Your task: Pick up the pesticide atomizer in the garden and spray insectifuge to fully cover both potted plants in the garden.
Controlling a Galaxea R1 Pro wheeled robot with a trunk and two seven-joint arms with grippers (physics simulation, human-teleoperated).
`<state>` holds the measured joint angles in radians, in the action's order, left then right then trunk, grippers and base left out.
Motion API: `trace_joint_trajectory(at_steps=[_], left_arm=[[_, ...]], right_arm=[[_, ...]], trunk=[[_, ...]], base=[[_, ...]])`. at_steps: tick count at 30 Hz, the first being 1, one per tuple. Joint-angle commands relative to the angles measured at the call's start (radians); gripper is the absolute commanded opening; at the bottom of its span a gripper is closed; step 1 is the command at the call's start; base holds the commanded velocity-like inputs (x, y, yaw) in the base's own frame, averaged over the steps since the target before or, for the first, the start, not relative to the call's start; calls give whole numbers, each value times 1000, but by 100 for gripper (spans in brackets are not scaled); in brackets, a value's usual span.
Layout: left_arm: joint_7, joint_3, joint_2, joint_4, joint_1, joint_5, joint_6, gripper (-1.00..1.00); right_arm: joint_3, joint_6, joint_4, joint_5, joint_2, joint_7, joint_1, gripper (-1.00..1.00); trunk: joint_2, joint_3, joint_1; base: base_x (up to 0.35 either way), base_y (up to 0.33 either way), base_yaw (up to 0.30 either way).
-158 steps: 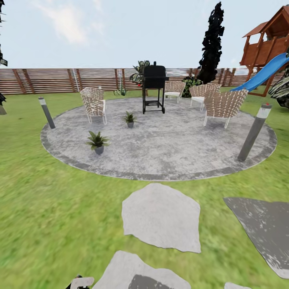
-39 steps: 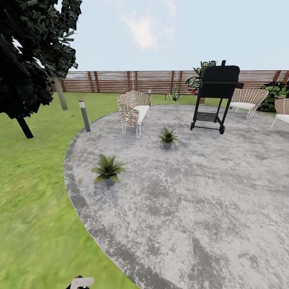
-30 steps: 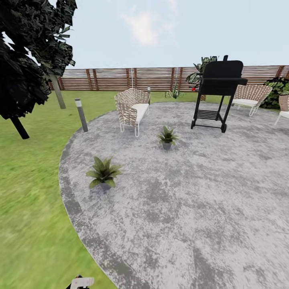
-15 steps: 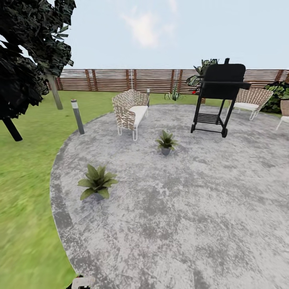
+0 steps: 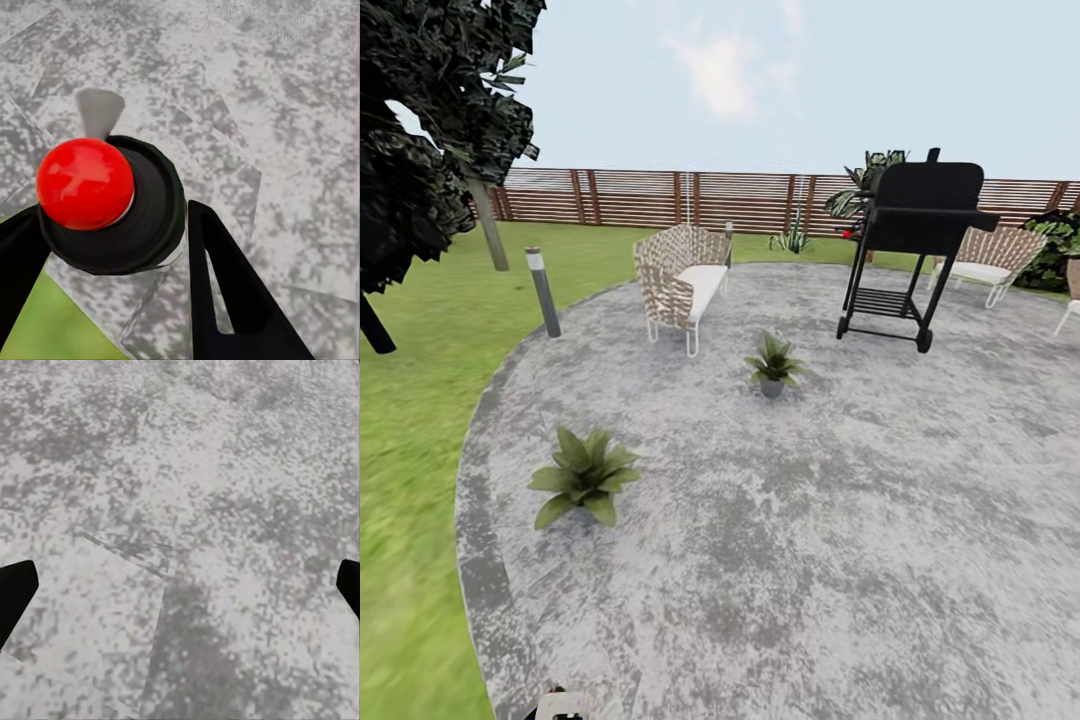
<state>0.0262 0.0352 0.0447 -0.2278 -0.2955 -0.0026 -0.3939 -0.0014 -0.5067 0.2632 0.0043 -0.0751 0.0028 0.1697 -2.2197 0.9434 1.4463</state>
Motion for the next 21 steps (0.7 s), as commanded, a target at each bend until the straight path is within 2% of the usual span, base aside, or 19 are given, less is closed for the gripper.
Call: trace_joint_trajectory(at_steps=[1,8,21], left_arm=[[0,3,0,1,-1,0,-3,-100],[0,3,0,1,-1,0,-3,-100],[0,5,0,1,-1,0,-3,-100]], right_arm=[[0,-3,-1,0,0,0,1,100],[0,-3,-1,1,0,0,1,100],[0,-3,-1,2,1,0,1,100]], trunk=[[0,1,0],[0,1,0],[0,1,0]], base=[[335,-78,0],[335,-80,46],[331,-108,262]])
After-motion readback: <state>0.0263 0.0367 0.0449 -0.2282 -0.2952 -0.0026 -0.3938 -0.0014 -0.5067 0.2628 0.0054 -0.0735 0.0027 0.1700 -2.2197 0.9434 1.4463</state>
